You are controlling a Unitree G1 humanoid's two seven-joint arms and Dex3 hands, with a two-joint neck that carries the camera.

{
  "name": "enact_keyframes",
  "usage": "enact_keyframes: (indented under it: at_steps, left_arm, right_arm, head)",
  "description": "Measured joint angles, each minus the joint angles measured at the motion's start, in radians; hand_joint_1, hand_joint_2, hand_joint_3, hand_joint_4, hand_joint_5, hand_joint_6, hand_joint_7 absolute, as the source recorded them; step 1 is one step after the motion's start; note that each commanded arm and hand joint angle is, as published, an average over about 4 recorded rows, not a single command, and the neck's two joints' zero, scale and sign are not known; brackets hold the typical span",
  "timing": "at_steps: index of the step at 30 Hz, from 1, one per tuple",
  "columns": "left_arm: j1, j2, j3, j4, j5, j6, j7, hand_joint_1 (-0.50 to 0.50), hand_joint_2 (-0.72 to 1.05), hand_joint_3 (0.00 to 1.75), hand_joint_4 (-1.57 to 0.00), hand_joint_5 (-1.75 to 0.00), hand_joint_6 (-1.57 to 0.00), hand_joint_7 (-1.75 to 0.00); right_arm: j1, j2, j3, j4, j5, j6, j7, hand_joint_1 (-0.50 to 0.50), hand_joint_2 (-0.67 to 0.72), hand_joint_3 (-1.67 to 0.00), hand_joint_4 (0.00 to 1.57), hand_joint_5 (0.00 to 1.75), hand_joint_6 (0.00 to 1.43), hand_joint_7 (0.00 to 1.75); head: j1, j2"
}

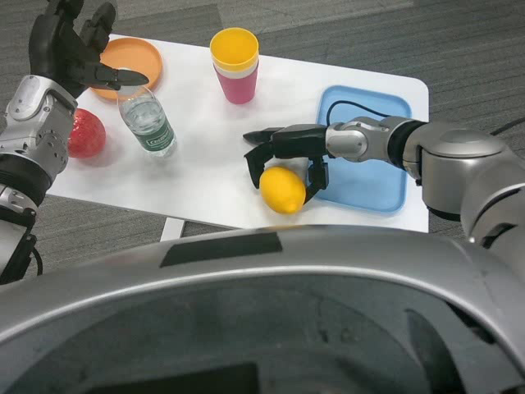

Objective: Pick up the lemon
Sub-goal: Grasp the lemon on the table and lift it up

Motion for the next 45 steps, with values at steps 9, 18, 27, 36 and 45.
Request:
enact_keyframes:
  at_steps: [9,18,27,36,45]
  left_arm:
    - [0.000,0.000,-0.001,0.000,-0.001,-0.003,-0.001,-0.46,0.07,0.09,0.00,-0.21,0.00,-0.24]
    - [0.000,-0.006,0.026,0.000,-0.003,-0.006,-0.001,-0.47,0.07,0.09,0.00,-0.21,0.00,-0.21]
    - [0.008,-0.079,0.108,-0.007,0.011,-0.007,-0.001,-0.46,0.07,0.09,0.00,-0.21,0.00,-0.21]
    - [0.011,-0.163,0.217,-0.015,0.086,-0.008,0.000,-0.47,0.07,0.09,0.00,-0.21,0.00,-0.21]
    - [0.014,-0.204,0.259,-0.025,0.109,-0.019,0.000,-0.46,0.07,0.09,0.00,-0.21,0.00,-0.21]
  right_arm:
    - [0.053,-0.009,-0.144,-0.037,0.058,-0.041,-0.006,-0.17,-0.54,-1.17,0.29,0.10,1.27,1.68]
    - [0.165,-0.025,-0.424,-0.139,0.096,-0.095,-0.041,-0.17,-0.54,-1.19,0.29,0.12,1.26,1.68]
    - [0.225,-0.057,-0.672,-0.194,0.101,-0.106,-0.070,-0.17,-0.60,-1.27,0.44,0.61,1.27,1.62]
    - [0.245,-0.078,-0.862,-0.223,0.129,-0.113,-0.127,-0.17,-0.60,-1.19,0.68,1.16,1.26,1.61]
    - [0.273,-0.074,-1.006,-0.273,0.156,-0.137,-0.176,-0.17,-0.60,-1.19,0.76,1.16,1.26,1.61]
  head:
    - [-0.040,0.058]
    - [-0.093,0.180]
    - [-0.112,0.299]
    - [-0.158,0.369]
    - [-0.242,0.433]
